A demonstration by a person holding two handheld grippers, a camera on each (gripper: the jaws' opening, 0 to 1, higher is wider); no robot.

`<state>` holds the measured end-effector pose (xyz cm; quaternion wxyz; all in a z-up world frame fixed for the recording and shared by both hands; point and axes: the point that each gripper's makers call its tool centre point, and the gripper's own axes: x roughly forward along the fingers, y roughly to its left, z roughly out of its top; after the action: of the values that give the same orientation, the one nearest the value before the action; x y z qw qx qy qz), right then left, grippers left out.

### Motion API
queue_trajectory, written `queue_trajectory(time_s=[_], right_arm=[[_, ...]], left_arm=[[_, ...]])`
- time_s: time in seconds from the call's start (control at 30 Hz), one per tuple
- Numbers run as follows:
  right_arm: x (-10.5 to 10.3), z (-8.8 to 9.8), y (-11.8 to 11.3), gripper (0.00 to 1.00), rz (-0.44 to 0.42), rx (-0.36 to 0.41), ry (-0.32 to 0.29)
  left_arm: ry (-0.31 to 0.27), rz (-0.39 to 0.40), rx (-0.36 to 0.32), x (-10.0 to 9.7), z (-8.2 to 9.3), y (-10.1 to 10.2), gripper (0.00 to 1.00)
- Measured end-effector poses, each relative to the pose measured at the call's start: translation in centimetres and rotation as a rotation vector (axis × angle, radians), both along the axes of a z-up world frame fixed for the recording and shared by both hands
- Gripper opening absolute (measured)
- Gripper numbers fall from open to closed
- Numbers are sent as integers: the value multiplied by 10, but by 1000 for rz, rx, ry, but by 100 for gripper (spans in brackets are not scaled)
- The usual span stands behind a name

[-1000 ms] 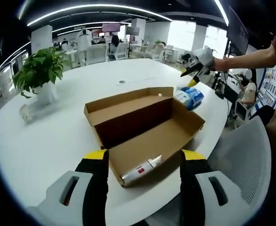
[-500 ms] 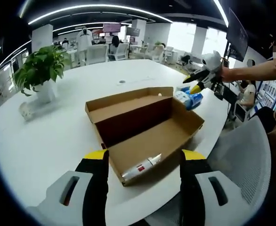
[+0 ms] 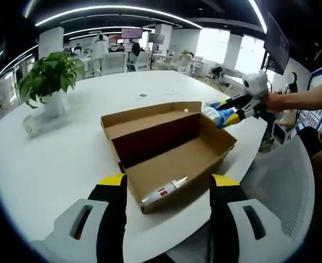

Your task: Operate the shoe box by opening the lid, removing the specified soft item, and placing it in the target area until the item is outside and the box remains undamaged.

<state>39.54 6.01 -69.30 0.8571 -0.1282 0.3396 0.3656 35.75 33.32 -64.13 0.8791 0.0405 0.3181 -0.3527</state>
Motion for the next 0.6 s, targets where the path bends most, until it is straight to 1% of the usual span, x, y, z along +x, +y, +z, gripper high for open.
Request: queue_trajectory(time_s=[0.07,0.27,0.43,0.6], right_arm=[[-5,-1,3,49,-3,7,8],[-19,0,14,48,-8,25,7],[-24,4,20,48,-25,44,3],[-30,3,21,48,-19,40,5]], left_arm=[[-1,-2,-2,1,0,0,60],[-6,-19,-7,3,1,-3,60],[-10,-44,-1,4,2,-9,60],[-13,-52,-5,5,3,-10,60]])
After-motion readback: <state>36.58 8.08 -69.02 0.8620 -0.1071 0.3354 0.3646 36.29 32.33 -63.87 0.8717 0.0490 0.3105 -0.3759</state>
